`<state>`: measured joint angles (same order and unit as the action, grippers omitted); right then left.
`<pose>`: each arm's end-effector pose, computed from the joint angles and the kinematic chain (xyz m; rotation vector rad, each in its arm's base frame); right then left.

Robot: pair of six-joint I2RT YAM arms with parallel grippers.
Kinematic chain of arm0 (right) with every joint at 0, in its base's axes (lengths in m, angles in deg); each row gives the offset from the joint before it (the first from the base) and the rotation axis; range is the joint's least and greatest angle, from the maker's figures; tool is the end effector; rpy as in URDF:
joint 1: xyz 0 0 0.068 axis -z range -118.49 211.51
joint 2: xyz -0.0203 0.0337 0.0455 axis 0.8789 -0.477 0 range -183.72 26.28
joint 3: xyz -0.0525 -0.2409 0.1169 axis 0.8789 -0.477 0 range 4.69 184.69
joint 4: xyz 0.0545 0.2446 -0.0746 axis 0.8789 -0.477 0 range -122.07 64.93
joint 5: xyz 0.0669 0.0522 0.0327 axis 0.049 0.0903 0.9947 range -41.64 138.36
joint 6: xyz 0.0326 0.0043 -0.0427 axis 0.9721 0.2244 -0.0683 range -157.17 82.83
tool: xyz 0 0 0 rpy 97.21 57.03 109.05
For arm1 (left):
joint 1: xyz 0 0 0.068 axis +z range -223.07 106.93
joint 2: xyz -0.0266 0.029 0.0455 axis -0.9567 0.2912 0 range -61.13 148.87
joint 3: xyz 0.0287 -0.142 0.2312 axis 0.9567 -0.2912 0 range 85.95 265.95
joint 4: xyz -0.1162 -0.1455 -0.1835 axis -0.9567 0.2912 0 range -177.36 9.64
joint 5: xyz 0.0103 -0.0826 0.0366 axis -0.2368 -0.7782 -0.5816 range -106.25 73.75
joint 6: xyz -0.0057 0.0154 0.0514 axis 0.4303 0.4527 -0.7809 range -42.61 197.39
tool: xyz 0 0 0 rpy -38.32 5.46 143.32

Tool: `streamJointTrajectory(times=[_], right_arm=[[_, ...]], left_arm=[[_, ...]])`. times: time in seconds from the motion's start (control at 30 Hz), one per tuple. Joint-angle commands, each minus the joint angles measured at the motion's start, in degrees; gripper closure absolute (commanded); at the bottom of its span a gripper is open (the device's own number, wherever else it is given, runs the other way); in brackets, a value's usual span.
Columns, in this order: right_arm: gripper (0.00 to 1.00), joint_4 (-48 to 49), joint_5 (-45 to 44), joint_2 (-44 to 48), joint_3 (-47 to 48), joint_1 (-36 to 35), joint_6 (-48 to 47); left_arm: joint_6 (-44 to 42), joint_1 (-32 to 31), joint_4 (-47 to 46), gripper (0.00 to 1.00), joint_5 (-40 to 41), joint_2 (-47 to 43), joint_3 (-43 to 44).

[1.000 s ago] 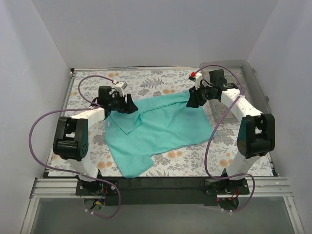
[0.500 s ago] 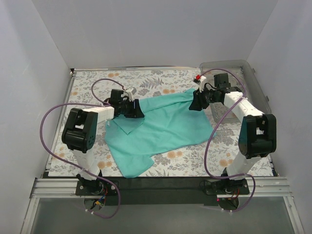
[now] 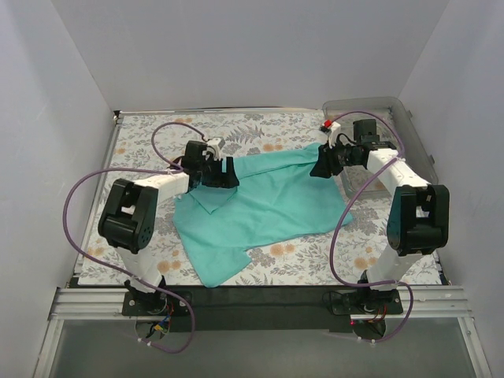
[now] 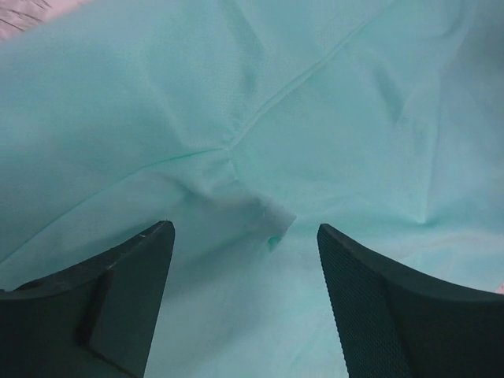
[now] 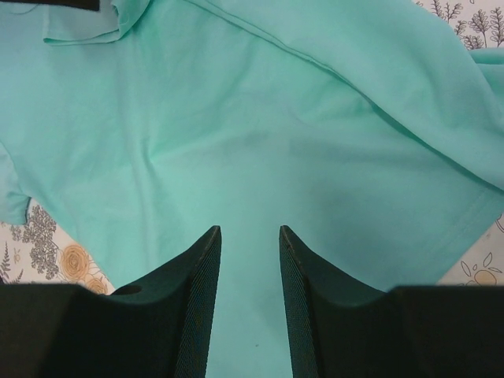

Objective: Fold and stack the t-shirts
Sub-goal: Fold the tshirt

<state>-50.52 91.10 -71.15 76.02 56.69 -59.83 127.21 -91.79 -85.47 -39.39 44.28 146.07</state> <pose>0.3595 0.0545 0.2430 -0.8402 2.1323 0.7550 0.3532 -0.1345 0.1579 -0.4888 2.5240 -0.9995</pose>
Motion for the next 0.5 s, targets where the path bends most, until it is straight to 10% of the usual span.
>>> streamJointTrajectory(times=[0.0,0.47], right_arm=[[0.63,1.2,1.8,2.6,-0.6,0.5,-0.1],[0.63,1.4,2.6,2.9,-1.5,2.4,-0.5]], left_arm=[[-0.1,1.1,-1.1,0.3,9.8,-10.9,-1.0],[17.7,22.7,1.2,0.27,10.3,-16.5,-10.4]])
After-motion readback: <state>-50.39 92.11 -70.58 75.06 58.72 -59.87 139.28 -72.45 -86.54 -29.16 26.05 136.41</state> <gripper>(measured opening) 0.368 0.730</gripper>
